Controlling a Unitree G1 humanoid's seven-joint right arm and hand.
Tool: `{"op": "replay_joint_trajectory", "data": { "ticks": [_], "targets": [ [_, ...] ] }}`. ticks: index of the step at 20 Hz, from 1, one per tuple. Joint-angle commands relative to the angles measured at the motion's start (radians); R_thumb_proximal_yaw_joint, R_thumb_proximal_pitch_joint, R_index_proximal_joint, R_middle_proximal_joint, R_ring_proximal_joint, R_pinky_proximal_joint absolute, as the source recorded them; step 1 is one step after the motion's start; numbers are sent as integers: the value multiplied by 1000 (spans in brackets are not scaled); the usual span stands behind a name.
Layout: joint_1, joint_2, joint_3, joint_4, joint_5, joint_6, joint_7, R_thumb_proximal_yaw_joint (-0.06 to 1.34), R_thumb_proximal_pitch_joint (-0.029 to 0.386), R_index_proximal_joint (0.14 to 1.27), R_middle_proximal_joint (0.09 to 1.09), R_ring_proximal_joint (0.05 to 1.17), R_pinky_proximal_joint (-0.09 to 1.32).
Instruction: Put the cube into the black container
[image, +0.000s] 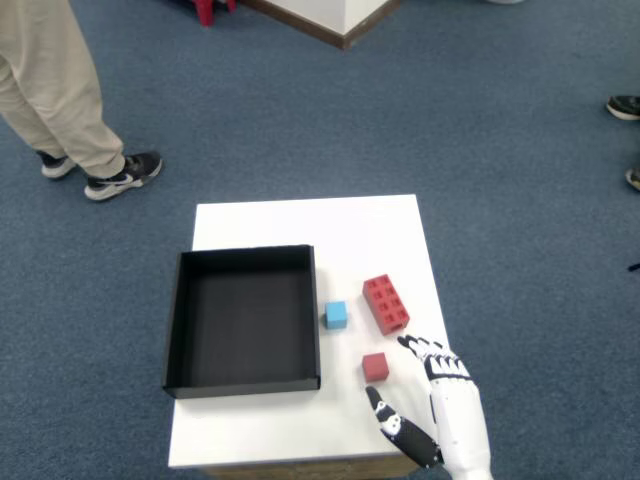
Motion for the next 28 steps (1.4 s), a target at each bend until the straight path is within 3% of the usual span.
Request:
{"op": "replay_joint_trajectory", "data": {
  "ticks": [1, 9, 16, 28],
  "targets": [
    [-36, -26, 14, -30, -8, 55, -58, 445, 1, 341, 288, 291, 236],
    [-49, -33, 10, -69, -1, 220, -19, 452, -23, 356, 274, 268, 176],
    [-66, -10, 13, -66, -4, 399, -41, 451, -17, 389, 288, 271, 138],
    [-56, -12, 34, -95, -21, 500, -4, 429, -2, 500, 309, 281, 134]
  ]
}}
